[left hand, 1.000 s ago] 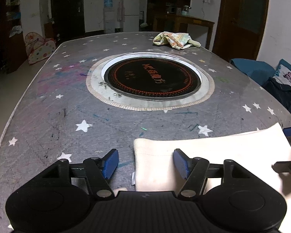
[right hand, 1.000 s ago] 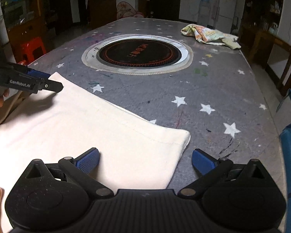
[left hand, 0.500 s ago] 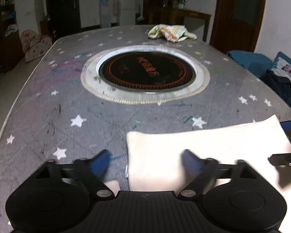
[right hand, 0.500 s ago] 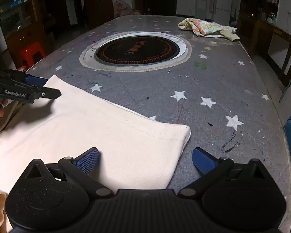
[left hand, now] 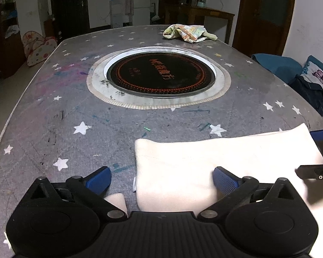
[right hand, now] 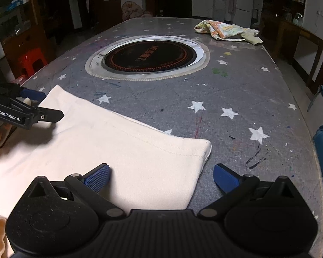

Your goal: Fold clothes

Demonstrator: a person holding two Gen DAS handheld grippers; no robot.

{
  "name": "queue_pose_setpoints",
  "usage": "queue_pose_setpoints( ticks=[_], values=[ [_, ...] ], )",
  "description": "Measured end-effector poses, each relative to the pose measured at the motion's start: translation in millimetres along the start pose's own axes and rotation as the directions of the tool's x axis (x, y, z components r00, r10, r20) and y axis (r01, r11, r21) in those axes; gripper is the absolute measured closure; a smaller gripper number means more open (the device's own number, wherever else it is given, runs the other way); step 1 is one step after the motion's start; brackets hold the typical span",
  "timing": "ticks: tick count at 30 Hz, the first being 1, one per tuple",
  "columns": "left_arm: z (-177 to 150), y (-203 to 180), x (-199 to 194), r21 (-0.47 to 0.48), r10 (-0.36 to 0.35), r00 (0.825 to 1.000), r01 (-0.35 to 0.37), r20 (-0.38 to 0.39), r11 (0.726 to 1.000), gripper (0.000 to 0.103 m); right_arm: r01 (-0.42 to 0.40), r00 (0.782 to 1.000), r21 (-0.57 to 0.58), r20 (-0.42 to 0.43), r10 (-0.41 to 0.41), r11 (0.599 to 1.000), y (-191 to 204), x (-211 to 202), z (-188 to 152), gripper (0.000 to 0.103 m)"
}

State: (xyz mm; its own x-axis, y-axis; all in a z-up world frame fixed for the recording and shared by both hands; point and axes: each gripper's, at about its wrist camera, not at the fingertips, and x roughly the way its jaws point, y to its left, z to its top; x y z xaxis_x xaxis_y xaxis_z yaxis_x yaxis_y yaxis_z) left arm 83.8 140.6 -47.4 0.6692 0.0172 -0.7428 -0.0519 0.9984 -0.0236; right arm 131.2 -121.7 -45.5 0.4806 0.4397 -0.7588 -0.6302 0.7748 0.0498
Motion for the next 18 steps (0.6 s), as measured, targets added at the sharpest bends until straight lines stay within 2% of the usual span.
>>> queue_pose_setpoints(
  ticks=[7,10,12,14,15,17,18],
  values=[
    [2,-2,0,0.0,0.01,1.0,-0.01,-0.013,1.0,0.0,0.0,1.0,-0.012,-0.001,0.0,1.0,0,-1,1,0.002],
    [1,-2,0,0.013,-0.002,1.0,0.002,-0.002,1.0,0.003,-0.014,1.0,-0.021,0.0,0.014,1.0,0,-3,3,0.012],
    [0,-3,-2,0.029,-0.018,1.0,0.018,0.01,0.999,0.01,-0.022,1.0,-0.024,0.002,0.022,0.999,0,-4,5,0.02],
    [0,-5,-4,0.038,-0.031,0.999,0.03,0.022,0.999,0.024,-0.025,1.0,-0.022,0.004,0.025,0.999,1,-4,6,0.025],
    [1,-5,-5,0.045,-0.039,0.999,0.038,0.029,0.998,0.027,-0.026,1.0,-0.021,0.007,0.026,0.999,1,-5,6,0.033],
    [1,-7,-7,0.056,-0.051,0.998,0.048,0.041,0.997,0.045,-0.033,0.999,-0.019,0.009,0.033,0.999,0,-6,8,0.044],
    [1,-8,-8,0.06,-0.056,0.997,0.053,0.047,0.997,0.051,-0.036,0.999,-0.013,0.009,0.036,0.999,0,-7,9,0.056]
  ],
)
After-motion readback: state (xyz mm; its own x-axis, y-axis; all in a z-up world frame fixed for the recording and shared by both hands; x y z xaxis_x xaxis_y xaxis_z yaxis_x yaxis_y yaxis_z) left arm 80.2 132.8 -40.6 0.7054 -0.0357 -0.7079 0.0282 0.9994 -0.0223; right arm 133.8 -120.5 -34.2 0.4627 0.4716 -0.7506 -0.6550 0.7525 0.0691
